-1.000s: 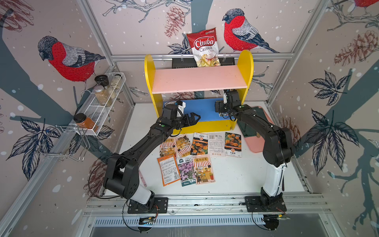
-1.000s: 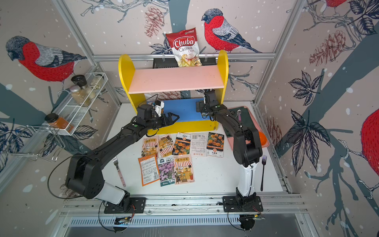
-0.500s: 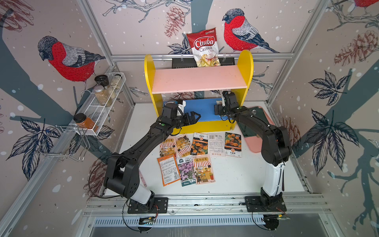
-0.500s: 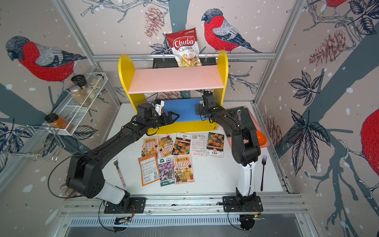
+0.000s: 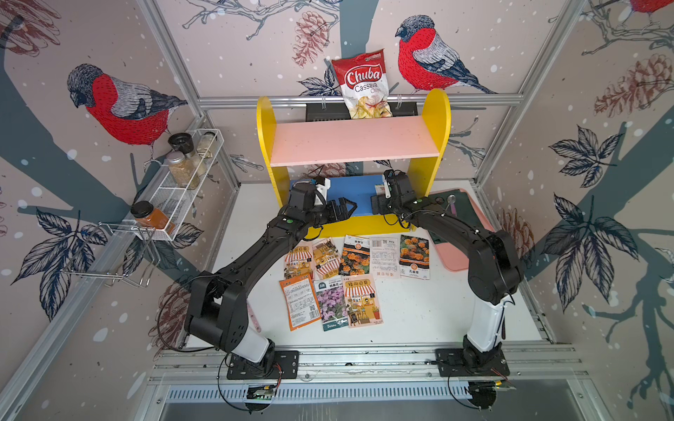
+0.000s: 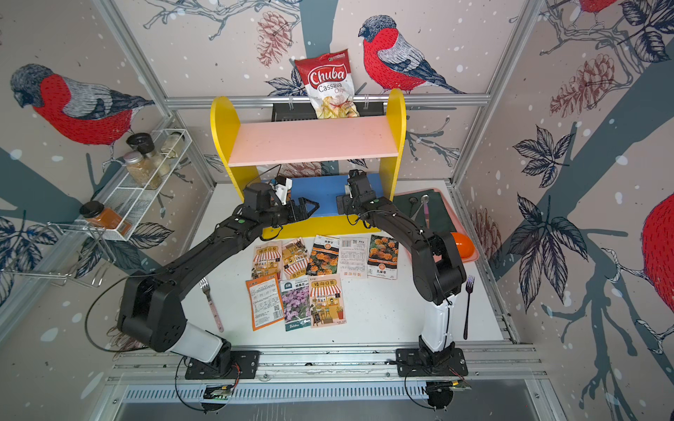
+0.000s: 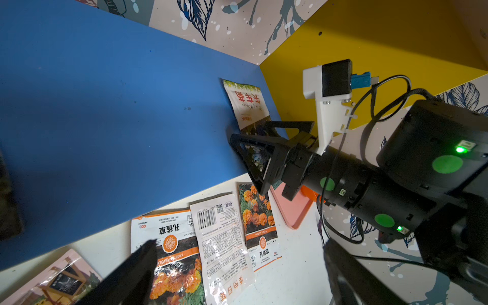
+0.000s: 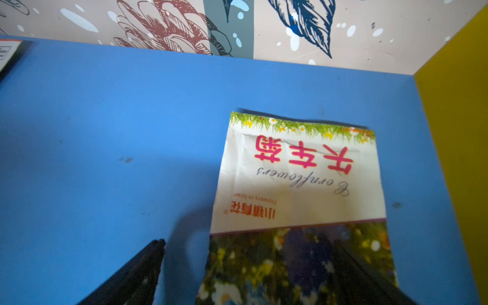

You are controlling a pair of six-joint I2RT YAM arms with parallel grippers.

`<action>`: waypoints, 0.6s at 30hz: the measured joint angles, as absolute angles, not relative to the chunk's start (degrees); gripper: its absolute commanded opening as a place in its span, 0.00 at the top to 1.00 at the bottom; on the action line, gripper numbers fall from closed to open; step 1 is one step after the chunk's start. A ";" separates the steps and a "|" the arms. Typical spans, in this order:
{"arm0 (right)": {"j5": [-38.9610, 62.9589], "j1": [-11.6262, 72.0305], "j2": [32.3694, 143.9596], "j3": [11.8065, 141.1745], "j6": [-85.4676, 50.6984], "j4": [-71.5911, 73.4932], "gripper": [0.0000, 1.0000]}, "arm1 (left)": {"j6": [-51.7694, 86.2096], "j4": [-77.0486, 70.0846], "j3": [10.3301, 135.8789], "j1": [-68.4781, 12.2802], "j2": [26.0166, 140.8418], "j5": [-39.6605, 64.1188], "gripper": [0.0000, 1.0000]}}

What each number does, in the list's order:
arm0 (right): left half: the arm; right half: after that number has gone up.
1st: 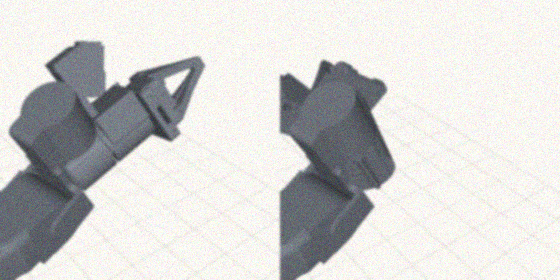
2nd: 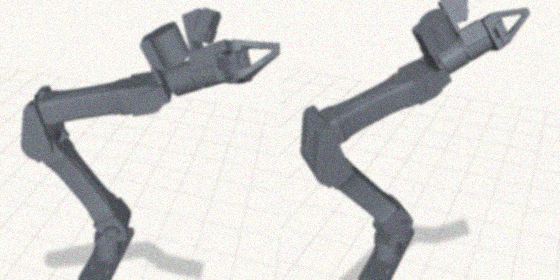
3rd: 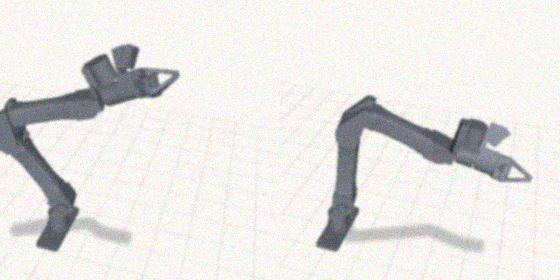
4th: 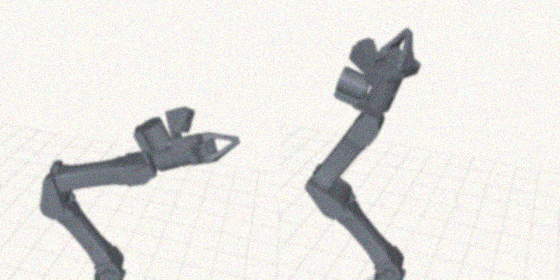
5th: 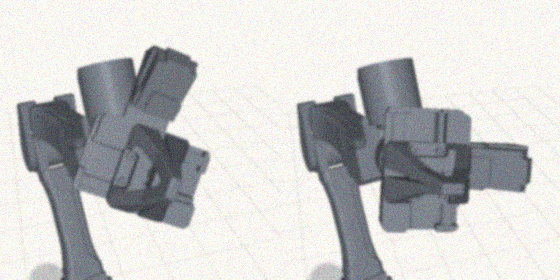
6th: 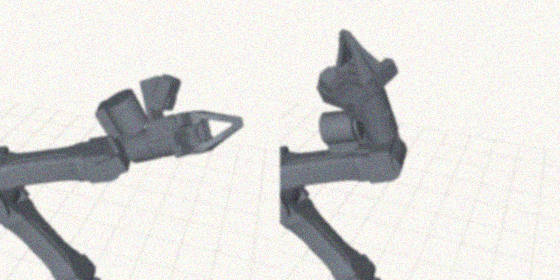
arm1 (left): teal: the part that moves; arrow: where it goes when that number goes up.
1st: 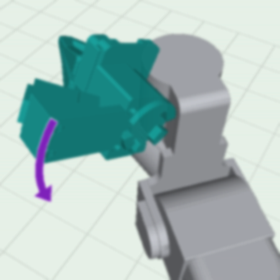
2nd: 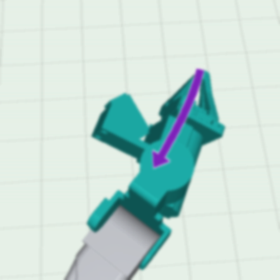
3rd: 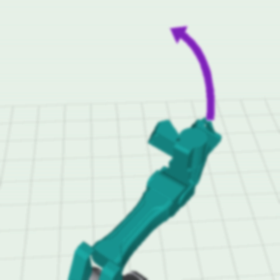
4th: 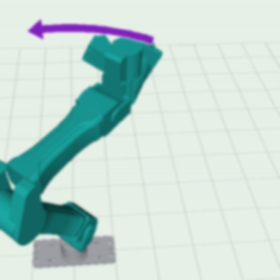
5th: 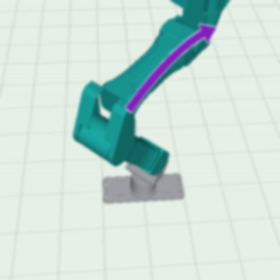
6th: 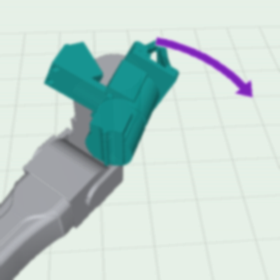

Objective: Take the seed bag off the shelf
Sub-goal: Pick up the seed packet from the shelf.

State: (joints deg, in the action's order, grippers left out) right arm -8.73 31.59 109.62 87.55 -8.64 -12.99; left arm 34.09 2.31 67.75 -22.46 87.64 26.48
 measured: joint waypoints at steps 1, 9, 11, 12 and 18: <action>-8.56 32.05 109.54 87.55 -8.97 -13.26 0.00 | 34.09 2.31 67.75 -22.46 87.64 26.44 0.02; -6.96 33.36 109.43 88.18 -9.39 -14.17 0.00 | 34.13 2.26 67.46 -22.46 87.64 26.35 0.02; -6.70 33.39 109.40 88.18 -9.39 -14.20 0.00 | 34.13 2.26 67.37 -22.46 87.64 26.35 0.02; -6.46 33.39 109.34 88.18 -9.39 -14.22 0.00 | 34.13 2.26 67.33 -22.46 87.64 26.35 0.02; -5.76 33.74 108.66 87.77 -9.34 -14.72 0.01 | 34.13 2.26 67.31 -22.46 87.64 26.35 0.02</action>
State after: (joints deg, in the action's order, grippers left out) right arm -5.76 33.74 108.66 87.77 -9.34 -14.72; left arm 34.13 2.26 67.31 -22.46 87.64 26.35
